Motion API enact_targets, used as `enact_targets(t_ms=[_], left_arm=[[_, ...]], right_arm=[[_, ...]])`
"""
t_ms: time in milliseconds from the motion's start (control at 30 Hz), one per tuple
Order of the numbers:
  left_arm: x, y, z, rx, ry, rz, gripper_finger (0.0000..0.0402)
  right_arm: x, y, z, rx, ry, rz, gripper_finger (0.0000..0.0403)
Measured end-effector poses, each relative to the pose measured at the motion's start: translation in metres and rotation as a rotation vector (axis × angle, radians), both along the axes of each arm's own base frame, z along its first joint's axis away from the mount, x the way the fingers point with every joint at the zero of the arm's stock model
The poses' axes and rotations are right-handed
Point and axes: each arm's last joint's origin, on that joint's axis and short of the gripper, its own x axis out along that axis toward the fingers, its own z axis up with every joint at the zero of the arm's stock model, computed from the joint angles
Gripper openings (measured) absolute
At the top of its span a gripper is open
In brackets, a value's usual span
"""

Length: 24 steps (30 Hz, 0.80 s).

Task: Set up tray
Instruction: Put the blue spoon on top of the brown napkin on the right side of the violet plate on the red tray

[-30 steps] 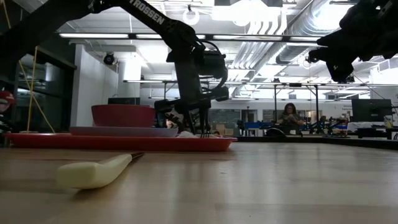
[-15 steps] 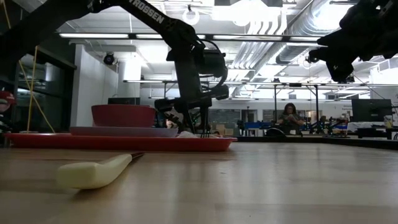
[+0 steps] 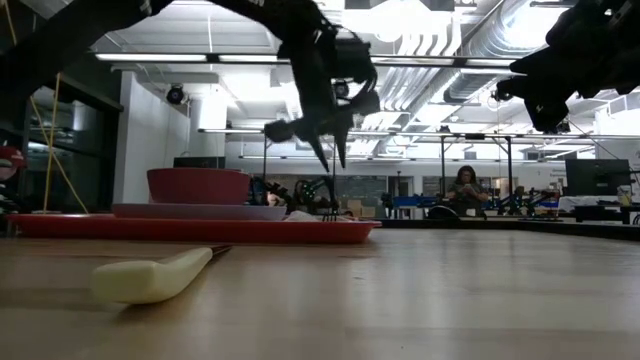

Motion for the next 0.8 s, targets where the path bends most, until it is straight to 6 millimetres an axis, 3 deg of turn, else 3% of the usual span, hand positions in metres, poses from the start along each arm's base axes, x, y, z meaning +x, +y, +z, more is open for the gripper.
enact_targets(t_ms=[367,800], left_arm=[[-0.016,-0.068,0.041,0.150,0.304,-0.137,0.0134],[-0.022,-0.153,0.066,0.154,0.222,-0.173,0.0134]], right_arm=[[0.000,0.000,0.000,-0.003,0.000,-0.001,0.0119],[0.000,0.000,0.000,0.023,0.000,-0.002,0.0118]])
